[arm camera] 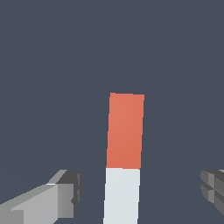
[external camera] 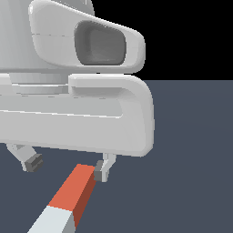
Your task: Insert the peg into the horizontal hole in a box.
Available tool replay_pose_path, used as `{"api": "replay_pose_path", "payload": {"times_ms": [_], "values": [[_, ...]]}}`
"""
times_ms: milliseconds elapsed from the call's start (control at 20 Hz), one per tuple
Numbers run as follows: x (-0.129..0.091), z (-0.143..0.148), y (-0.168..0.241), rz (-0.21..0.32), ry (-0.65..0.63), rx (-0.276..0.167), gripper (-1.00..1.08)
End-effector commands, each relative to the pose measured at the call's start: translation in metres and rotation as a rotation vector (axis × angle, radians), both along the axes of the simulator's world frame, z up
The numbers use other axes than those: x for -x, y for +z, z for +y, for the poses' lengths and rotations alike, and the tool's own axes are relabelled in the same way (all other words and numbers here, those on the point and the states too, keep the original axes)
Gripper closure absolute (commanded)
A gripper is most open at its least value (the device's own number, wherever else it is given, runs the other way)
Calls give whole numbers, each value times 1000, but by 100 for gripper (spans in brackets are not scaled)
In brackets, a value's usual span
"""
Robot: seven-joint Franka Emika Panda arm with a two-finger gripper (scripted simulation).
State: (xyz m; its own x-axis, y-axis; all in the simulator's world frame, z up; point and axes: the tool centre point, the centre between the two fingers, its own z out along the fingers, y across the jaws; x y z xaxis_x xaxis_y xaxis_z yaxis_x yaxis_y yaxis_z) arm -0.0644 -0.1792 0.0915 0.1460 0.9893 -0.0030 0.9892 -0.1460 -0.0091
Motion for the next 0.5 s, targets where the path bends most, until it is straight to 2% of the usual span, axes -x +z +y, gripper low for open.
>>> {"api": "replay_pose_path", "payload": {"times_ms": [0, 200, 450], "values": [[9, -25, -9, -4, -19, 1, -92], [17, -51, -19, -8, -41, 0, -92], [22, -65, -24, -10, -52, -1, -92]]}}
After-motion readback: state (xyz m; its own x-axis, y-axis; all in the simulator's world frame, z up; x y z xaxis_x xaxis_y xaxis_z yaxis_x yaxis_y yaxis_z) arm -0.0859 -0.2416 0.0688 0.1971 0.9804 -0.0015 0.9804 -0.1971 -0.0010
